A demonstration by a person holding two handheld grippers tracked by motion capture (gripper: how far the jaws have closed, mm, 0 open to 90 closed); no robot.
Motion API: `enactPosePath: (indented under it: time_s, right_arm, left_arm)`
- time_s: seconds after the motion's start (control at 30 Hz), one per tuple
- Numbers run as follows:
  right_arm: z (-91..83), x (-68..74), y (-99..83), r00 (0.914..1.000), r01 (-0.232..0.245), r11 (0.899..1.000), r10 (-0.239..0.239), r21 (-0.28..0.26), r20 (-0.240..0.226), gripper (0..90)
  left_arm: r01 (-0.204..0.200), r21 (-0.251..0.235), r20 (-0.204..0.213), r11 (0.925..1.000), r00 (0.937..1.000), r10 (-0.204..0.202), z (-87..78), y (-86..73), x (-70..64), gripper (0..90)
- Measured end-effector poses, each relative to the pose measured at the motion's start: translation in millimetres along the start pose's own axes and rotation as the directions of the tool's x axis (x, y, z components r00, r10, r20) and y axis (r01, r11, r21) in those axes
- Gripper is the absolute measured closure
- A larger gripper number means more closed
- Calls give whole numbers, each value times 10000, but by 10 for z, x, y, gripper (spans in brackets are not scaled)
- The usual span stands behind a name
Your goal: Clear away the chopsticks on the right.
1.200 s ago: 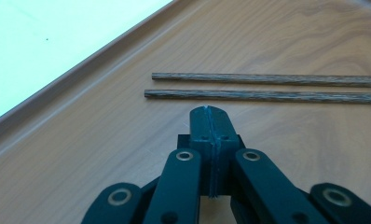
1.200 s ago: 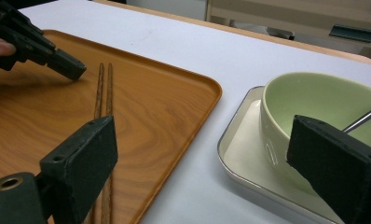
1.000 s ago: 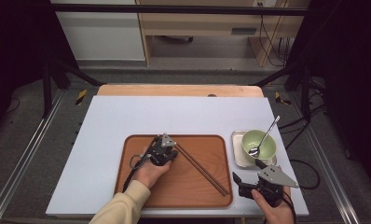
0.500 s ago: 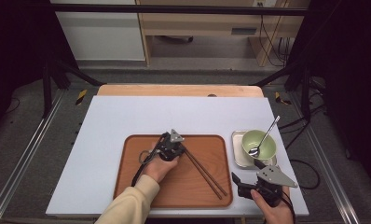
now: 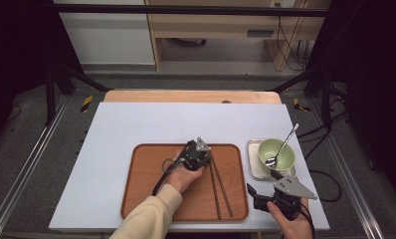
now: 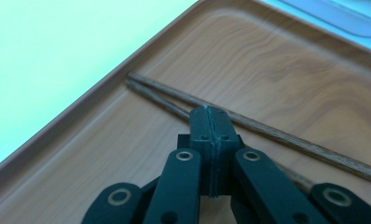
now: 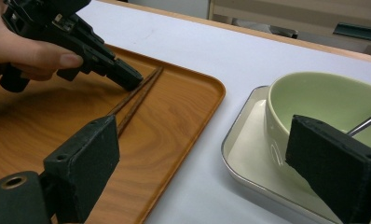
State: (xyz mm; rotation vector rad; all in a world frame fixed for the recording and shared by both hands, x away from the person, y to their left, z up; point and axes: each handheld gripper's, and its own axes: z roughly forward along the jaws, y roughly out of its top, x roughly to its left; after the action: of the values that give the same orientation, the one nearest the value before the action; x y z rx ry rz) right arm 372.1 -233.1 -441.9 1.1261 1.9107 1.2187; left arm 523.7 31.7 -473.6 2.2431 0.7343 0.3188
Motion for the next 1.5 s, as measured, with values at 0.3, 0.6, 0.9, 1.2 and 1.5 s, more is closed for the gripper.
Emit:
enactPosePath:
  time_s: [0.3,0.6,0.9,1.2,1.5]
  right_arm:
    - [-5,-16,-5,10000,-65,10000,65,-14,1,100]
    - [0,-5,-2,10000,-58,10000,58,17,5,101]
    - [5,-9,-10,9999,-103,9999,103,89,16,101]
    - [9,-10,-13,9999,-105,9999,105,132,-23,103]
    - [9,-11,-12,9999,-151,9998,152,125,-36,105]
  left_arm:
    - [-225,156,176,9996,9996,222,-90,-48,-77,899]
    - [-676,478,708,9966,9954,642,-285,-203,-286,898]
    - [-418,214,885,9989,9953,398,-200,-170,-337,897]
    - [-498,177,899,9986,9948,480,-126,-104,-383,890]
    - [-241,-51,1075,9997,9939,245,-87,-86,-406,899]
